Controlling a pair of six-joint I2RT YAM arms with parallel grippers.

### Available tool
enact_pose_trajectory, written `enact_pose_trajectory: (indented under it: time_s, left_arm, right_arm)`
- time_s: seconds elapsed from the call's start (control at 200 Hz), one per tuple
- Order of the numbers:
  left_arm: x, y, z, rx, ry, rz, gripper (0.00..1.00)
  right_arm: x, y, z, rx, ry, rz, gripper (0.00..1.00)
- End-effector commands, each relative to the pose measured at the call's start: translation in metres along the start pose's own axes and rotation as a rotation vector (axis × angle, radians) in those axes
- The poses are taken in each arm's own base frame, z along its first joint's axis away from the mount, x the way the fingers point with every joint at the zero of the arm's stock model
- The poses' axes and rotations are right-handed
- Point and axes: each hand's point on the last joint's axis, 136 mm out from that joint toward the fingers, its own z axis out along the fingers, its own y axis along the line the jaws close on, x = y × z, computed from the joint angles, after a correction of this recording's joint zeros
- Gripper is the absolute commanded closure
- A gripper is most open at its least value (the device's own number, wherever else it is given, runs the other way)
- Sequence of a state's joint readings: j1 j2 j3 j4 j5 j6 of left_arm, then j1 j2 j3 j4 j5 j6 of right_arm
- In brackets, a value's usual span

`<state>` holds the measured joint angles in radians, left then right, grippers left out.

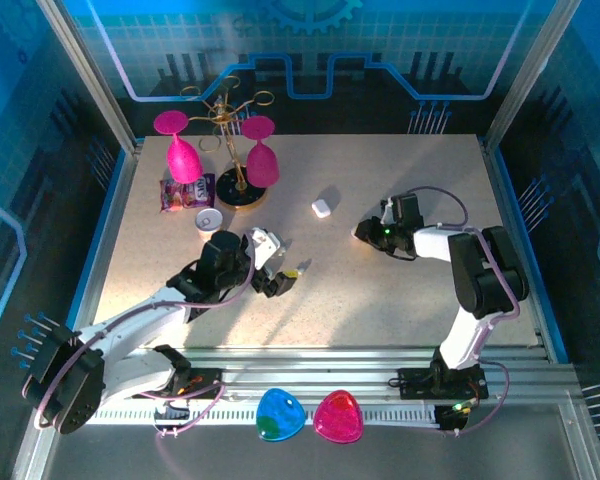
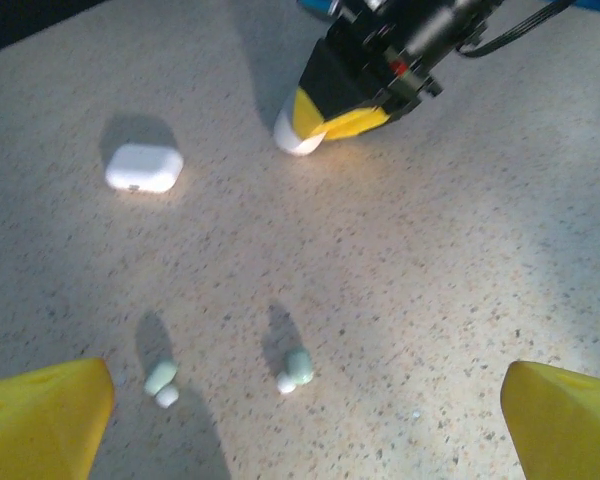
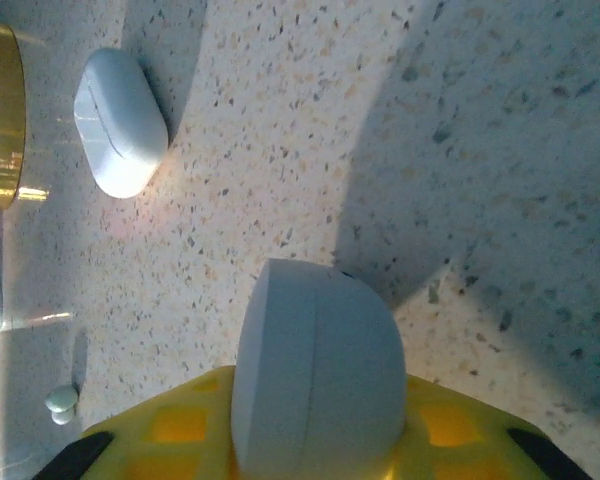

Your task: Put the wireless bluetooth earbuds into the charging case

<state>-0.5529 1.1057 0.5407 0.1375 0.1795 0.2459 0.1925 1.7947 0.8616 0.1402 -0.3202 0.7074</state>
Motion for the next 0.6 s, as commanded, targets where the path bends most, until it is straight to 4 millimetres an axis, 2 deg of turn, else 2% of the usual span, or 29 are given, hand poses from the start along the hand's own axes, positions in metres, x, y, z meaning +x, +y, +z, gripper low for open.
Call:
enact_pose_trajectory:
  time_s: [0.0,0.065,0.21,0.29,0.35,0.495,0.595]
  left_arm:
    - [0.019,0.011,-0.006,-0.073,0.142,-0.04,0.01]
    - [0.029,0.016,-0.008,-0.104,0.21,-0.042,0.01]
    - [0.05,0.028,-0.01,-0.164,0.359,-0.044,0.01]
    - [0.064,0.033,-0.008,-0.185,0.447,-0.043,0.01]
    - [0.076,0.036,-0.007,-0.199,0.521,-0.048,0.01]
    - [0.098,0.043,-0.006,-0.231,0.65,-0.05,0.02]
    - [0.106,0.043,-0.003,-0.224,0.683,-0.052,0.05]
  right_arm:
    - [0.003,-0.023,0.0,0.08,0.023,0.009,0.65]
    - [-0.003,-0.021,-0.006,0.084,0.003,0.002,0.57]
    - [-0.018,-0.015,-0.035,0.115,-0.072,-0.044,0.35]
    - [-0.02,-0.009,-0.05,0.124,-0.089,-0.089,0.2]
    - [-0.017,-0.005,-0.058,0.125,-0.093,-0.113,0.13]
    - [-0.01,0.002,-0.076,0.123,-0.112,-0.152,0.11]
    - [-0.006,0.005,-0.088,0.121,-0.123,-0.171,0.11]
